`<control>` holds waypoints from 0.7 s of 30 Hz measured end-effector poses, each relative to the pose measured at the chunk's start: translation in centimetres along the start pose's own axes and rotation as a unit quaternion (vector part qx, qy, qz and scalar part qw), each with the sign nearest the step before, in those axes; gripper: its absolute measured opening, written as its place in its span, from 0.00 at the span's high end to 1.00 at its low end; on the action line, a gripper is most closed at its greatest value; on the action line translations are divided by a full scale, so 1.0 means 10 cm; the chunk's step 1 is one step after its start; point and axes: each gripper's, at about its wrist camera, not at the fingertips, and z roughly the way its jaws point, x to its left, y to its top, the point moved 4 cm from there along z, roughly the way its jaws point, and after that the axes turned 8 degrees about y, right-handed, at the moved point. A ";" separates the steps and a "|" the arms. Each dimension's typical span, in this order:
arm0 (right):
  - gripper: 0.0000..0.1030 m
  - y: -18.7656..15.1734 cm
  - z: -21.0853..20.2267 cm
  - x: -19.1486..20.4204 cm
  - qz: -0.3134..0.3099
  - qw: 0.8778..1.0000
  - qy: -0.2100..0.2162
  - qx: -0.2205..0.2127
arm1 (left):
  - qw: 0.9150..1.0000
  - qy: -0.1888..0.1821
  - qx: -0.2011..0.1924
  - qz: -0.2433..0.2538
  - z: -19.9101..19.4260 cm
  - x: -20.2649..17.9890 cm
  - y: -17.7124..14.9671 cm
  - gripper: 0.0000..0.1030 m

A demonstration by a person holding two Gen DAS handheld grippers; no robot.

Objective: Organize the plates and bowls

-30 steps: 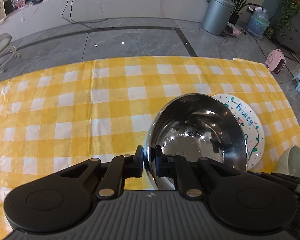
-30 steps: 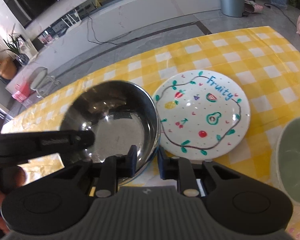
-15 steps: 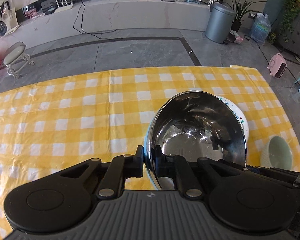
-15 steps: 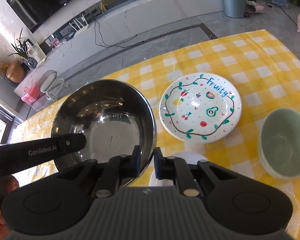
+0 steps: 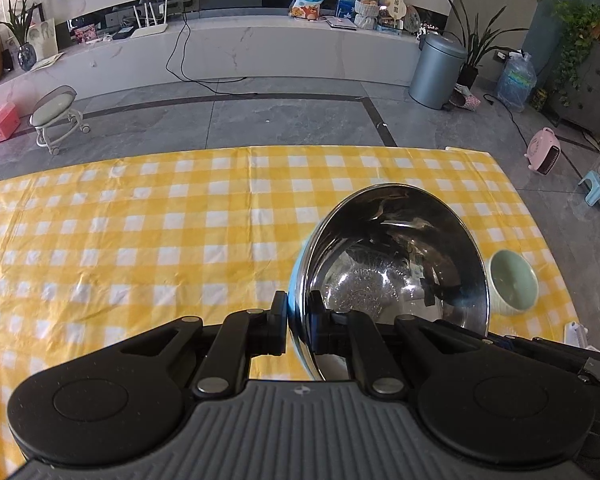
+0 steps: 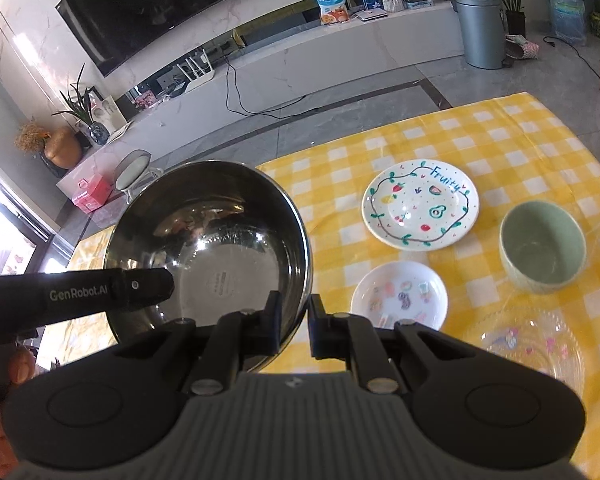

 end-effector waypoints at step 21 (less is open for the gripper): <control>0.89 -0.53 -0.46 0.31 -0.058 0.996 -0.017 0.070 | 0.993 -0.045 0.091 -0.053 -0.20 0.27 -0.71 0.88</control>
